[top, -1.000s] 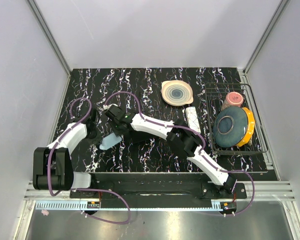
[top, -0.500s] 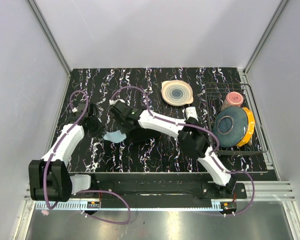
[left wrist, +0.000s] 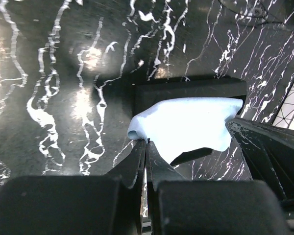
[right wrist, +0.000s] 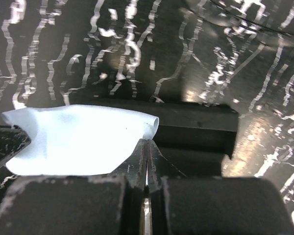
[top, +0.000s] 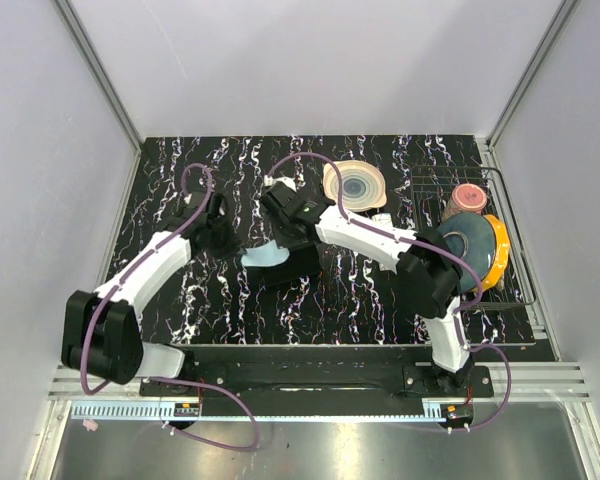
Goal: Organize the sunglasses
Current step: Place the folded cleaning cloth in the sunglasses case.
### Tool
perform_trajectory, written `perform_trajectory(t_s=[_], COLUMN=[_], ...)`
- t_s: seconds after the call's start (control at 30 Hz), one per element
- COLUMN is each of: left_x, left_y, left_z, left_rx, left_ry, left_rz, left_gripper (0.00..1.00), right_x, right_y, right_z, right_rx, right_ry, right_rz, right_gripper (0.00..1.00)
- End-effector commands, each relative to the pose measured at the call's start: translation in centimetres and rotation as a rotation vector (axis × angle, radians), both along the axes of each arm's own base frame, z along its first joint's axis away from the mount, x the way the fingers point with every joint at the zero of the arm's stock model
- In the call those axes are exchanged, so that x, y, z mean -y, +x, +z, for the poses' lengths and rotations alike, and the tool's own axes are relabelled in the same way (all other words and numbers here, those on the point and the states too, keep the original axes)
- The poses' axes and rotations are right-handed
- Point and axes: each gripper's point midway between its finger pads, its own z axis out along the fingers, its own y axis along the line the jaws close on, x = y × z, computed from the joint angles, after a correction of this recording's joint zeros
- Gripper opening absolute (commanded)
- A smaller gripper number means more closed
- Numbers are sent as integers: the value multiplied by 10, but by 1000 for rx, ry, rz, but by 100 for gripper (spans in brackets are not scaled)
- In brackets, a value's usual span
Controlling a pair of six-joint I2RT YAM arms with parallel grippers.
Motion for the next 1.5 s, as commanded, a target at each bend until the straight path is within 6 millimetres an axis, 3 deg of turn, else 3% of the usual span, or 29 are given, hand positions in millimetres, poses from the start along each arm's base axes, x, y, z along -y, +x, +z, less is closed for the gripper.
perform_trajectory(t_s=[0.0, 0.27, 0.47, 0.67, 1.17, 1.47], left_x=[37, 61, 65, 65, 55, 56], left_y=[27, 49, 46, 38, 27, 21], left_z=[9, -9, -25, -40, -57, -52], left_rx=[56, 39, 0, -43, -62, -36], left_ry=[-51, 2, 38, 75, 189, 208], left_rz=[-67, -123, -139, -152, -139, -130], left_gripper=[0, 0, 0, 0, 0, 0], right_x=[28, 58, 68, 72, 76, 77], right_y=[16, 29, 30, 29, 30, 31], right_z=[19, 4, -9, -15, -37, -29], right_rx=[63, 58, 39, 27, 4, 21], right_ry=[8, -36, -59, -65, -109, -101], right_rz=[-98, -164, -182, -188, -185, -182], right_gripper=[0, 0, 0, 0, 0, 0])
